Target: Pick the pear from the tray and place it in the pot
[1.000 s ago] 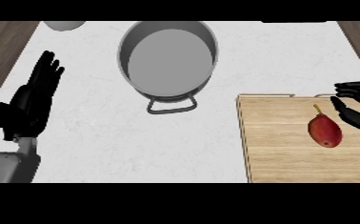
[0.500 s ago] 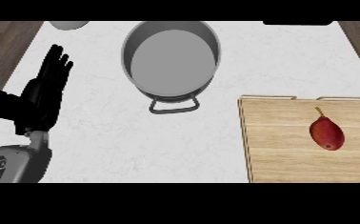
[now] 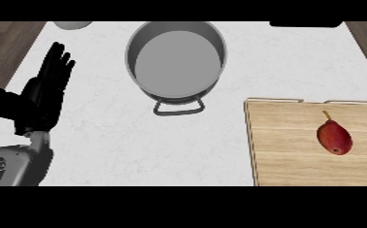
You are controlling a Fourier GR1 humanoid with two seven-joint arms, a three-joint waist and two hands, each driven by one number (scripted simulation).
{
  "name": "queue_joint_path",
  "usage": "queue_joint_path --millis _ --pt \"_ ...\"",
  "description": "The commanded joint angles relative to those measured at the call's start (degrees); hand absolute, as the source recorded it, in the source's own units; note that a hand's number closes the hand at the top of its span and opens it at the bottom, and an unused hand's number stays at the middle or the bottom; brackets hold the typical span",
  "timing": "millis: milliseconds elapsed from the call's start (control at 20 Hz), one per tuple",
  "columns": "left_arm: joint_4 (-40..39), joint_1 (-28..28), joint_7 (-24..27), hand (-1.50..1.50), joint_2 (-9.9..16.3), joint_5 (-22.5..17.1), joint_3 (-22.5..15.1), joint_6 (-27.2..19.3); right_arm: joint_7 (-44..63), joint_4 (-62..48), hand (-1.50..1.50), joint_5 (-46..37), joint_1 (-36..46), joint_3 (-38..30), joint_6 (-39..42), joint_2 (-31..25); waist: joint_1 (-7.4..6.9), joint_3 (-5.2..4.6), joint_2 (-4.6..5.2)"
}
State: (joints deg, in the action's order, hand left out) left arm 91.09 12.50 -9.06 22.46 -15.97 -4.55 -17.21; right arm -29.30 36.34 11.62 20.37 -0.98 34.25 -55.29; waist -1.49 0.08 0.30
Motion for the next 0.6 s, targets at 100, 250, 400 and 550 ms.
queue_joint_path --millis 100,250,400,550 --pt "1.8 -0.4 -0.7 0.0 0.3 -0.4 1.2 0.5 1.8 5.9 -1.5 -8.7 2.3 8.7 4.9 -0.2 0.11 -0.06 -0.22" --pt "1.7 -0.8 -1.1 0.0 0.6 0.5 1.6 0.7 6.7 6.7 -1.5 -10.0 5.3 10.4 7.7 0.2 0.42 -0.08 -0.24" --pt "2.1 -0.4 -3.7 0.0 0.9 0.5 3.3 1.5 5.4 7.0 -1.5 -11.8 3.2 9.6 7.7 1.4 1.17 -0.07 -0.31" --pt "5.5 -5.5 -1.8 0.0 -0.7 1.4 2.9 2.2 9.2 9.6 -1.5 -11.9 2.8 8.4 5.6 5.5 1.1 -0.08 -0.37"
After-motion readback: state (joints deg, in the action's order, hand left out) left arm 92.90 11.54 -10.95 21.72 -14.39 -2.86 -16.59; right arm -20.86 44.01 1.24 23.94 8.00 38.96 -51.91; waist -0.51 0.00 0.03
